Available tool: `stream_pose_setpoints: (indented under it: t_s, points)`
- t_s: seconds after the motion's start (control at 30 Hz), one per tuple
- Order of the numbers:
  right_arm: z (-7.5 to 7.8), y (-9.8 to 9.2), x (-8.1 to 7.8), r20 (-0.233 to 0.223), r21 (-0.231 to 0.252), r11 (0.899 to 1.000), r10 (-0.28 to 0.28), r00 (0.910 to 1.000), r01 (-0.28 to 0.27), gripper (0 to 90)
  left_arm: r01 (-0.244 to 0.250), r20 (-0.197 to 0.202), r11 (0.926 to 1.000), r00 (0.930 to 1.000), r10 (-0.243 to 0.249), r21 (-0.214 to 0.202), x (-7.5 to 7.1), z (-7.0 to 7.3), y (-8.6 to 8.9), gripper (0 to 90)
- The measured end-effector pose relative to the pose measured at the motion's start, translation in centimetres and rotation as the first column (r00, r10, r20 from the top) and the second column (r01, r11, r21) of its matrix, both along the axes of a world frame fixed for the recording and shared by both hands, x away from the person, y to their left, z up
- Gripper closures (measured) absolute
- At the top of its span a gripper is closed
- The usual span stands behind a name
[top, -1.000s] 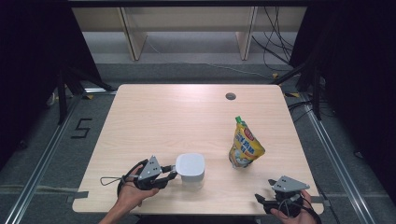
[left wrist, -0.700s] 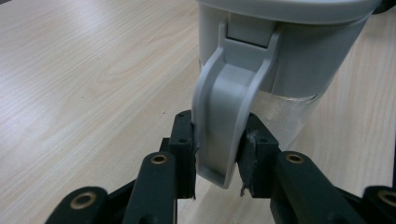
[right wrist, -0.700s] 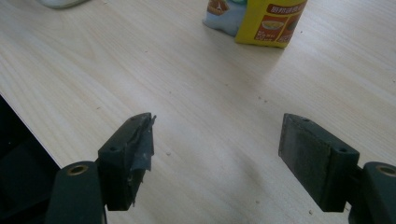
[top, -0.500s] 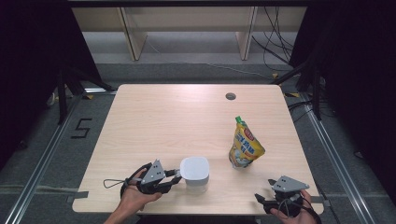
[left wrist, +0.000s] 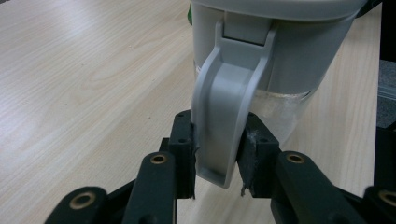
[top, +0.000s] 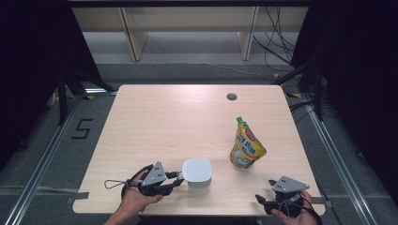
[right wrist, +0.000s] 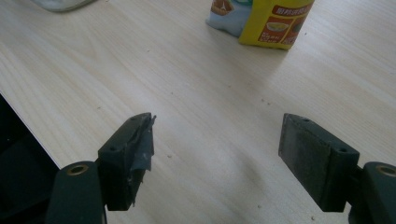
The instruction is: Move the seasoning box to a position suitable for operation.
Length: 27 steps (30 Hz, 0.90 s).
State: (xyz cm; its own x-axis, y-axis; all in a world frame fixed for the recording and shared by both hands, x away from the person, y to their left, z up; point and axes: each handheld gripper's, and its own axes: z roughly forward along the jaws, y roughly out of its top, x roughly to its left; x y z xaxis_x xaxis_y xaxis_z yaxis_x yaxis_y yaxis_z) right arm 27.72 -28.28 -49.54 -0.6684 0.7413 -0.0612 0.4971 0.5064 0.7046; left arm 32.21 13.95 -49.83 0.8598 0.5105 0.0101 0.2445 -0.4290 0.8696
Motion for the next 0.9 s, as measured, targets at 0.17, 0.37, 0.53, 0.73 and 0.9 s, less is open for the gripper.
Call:
stream_pose_setpoints:
  t_s: [0.17,0.37,0.53,0.73,0.9]
  points:
    - [0.1,0.1,-0.1,0.003,-0.007,1.000,0.007,1.0000,-0.007,30.0,0.002,0.004,1.0000,1.0000,-0.002,-0.004,0.2,-0.1,0.0,68.6]
    - [0.0,-0.2,0.1,0.027,-0.011,1.000,0.024,0.9994,-0.024,29.8,0.011,-0.014,0.9999,0.9999,-0.011,0.012,-0.1,0.4,0.1,50.0]
    - [-0.1,-0.4,0.1,0.014,-0.004,1.000,0.015,0.9998,-0.015,29.5,0.001,-0.023,1.0000,0.9997,-0.001,-0.002,-0.7,0.8,0.7,31.6]
    - [0.0,-0.3,0.0,0.011,-0.003,1.000,0.011,0.9999,-0.011,29.5,-0.040,-0.030,0.9985,0.9988,0.039,-0.036,-1.5,1.4,1.5,30.0]
    - [0.0,-0.2,0.0,0.022,-0.011,1.000,0.019,0.9996,-0.018,29.5,-0.047,-0.058,0.9977,0.9973,0.044,-0.049,-1.8,1.6,1.5,28.6]
